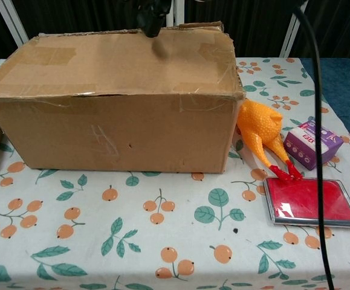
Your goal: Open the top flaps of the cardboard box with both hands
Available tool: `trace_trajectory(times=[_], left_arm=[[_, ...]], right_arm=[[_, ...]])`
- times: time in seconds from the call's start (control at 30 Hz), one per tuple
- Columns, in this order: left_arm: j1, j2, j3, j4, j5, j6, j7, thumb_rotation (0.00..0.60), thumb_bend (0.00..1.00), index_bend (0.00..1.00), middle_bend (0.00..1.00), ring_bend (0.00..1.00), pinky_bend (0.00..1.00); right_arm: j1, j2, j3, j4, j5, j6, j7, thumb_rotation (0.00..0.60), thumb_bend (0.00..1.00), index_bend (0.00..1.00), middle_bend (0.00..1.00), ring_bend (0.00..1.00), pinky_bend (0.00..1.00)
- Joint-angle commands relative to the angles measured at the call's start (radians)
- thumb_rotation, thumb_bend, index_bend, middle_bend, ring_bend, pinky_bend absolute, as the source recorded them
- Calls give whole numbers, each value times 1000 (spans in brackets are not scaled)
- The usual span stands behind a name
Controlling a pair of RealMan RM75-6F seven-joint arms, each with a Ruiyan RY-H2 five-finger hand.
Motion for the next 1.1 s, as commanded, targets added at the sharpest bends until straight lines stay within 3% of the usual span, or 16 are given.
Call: trace_trajectory(times=[0.03,0.37,0.6,0.8,1.03,1.1], left_arm=[[-2,-3,-2,6,3,-3,-7,317,6,145,158,128,216],[-3,-8,-10,27,2,-16,-25,314,5,145,158,127,216],[0,3,-16,21,0,-14,-22,316,6,145,158,128,216],[-3,8,-19,7,2,-21,-13,313,6,145,158,128,216],[-10,17,-24,-16,3,-30,0,314,6,146,158,128,217],[-12,20,-26,-23,3,-32,4,315,6,145,158,128,217]], right_arm=[[33,-18,-5,16,46,-3,2,600,758,97,160,0,0],[88,-26,-36,34,130,-3,17,600,775,96,161,0,0],[84,-10,-36,15,106,-11,65,600,778,96,222,0,0],[56,33,-20,-29,65,-1,133,600,778,68,299,0,0],[6,132,22,-136,14,-14,231,600,778,27,306,0,0],[-16,160,43,-172,2,-17,276,600,736,11,317,0,0]])
